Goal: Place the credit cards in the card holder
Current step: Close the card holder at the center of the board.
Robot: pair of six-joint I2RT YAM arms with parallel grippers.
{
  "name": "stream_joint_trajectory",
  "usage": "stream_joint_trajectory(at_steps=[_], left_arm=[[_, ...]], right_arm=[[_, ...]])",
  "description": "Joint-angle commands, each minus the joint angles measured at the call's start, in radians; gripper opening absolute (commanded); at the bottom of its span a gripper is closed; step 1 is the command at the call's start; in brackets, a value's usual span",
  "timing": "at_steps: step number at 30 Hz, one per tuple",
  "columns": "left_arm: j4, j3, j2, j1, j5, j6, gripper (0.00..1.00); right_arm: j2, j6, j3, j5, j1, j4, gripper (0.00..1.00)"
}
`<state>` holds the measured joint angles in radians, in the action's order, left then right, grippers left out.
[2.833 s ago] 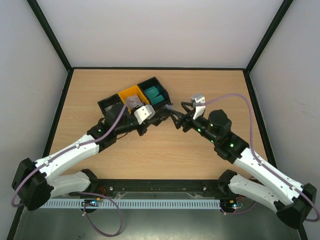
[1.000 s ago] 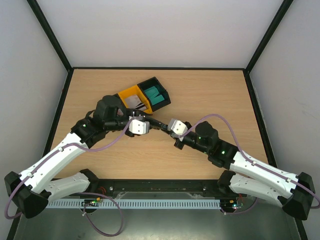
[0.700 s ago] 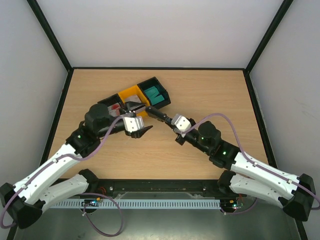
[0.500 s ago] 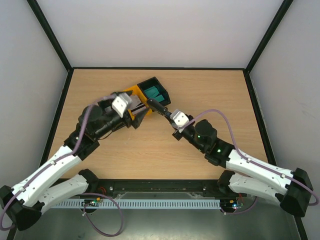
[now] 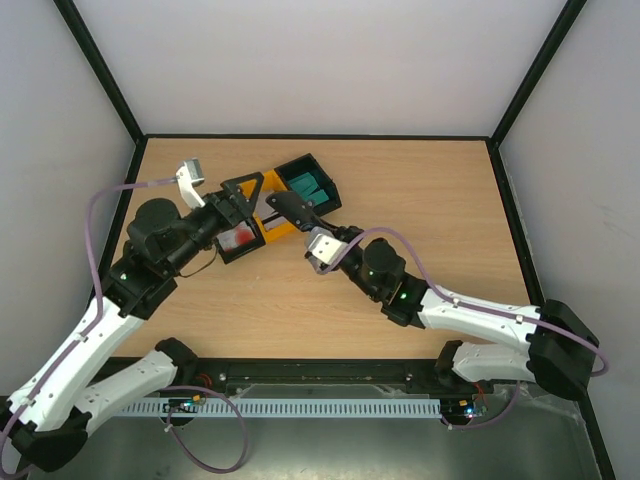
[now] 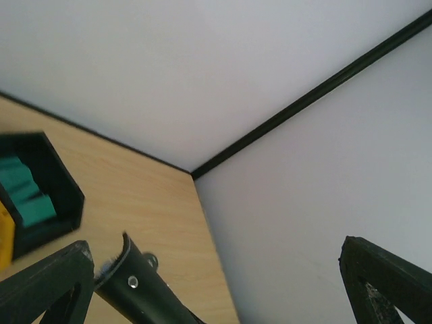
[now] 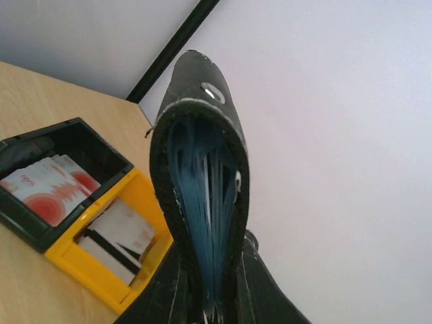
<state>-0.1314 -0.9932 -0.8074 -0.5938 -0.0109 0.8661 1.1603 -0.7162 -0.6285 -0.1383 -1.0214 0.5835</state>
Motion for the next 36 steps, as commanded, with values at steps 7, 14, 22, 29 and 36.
stream_joint_trajectory(at_steps=[7, 14, 22, 29, 36], left_arm=[[0.016, 0.047, -0.044, 0.012, -0.182, 0.348, 1.00], [0.000, 0.091, -0.085, 0.011, -0.208, 0.384, 1.00], [0.094, 0.128, -0.136, 0.013, -0.244, 0.397, 0.92], [0.069, 0.117, -0.163, 0.025, -0.241, 0.412, 0.46], [0.038, 0.148, -0.125, 0.064, -0.187, 0.263, 0.03]], right_arm=[[0.070, -0.275, -0.056, -0.042, -0.047, 0.255, 0.02], [0.095, -0.321, -0.062, -0.074, -0.058, 0.274, 0.02], [0.117, -0.353, -0.063, -0.097, -0.079, 0.294, 0.02], [0.129, -0.307, -0.067, -0.070, -0.089, 0.258, 0.06], [0.077, -0.010, -0.203, -0.115, -0.094, -0.222, 0.70]])
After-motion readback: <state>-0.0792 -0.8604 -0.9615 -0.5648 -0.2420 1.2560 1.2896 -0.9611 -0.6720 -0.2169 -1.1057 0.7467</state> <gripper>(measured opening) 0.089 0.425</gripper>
